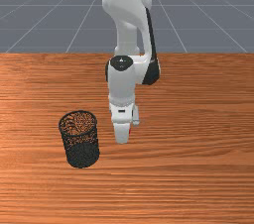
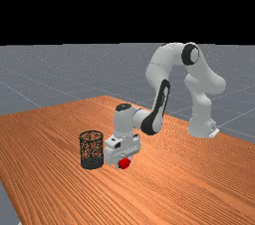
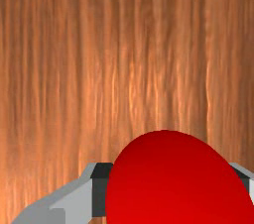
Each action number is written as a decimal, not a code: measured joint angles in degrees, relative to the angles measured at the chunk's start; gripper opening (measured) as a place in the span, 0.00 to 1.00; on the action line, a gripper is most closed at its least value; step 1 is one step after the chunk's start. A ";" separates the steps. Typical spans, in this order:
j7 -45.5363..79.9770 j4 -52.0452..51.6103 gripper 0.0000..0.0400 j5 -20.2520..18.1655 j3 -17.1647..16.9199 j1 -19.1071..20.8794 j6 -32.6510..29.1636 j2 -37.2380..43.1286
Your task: Put the ball into the container
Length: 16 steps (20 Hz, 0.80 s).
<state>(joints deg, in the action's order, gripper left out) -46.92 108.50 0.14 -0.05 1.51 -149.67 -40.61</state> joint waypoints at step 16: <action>-4.78 2.00 0.70 -0.44 -0.30 2.47 12.96 15.66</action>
<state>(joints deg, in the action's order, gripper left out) -51.70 110.50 -0.30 -0.35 3.98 -136.72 -24.95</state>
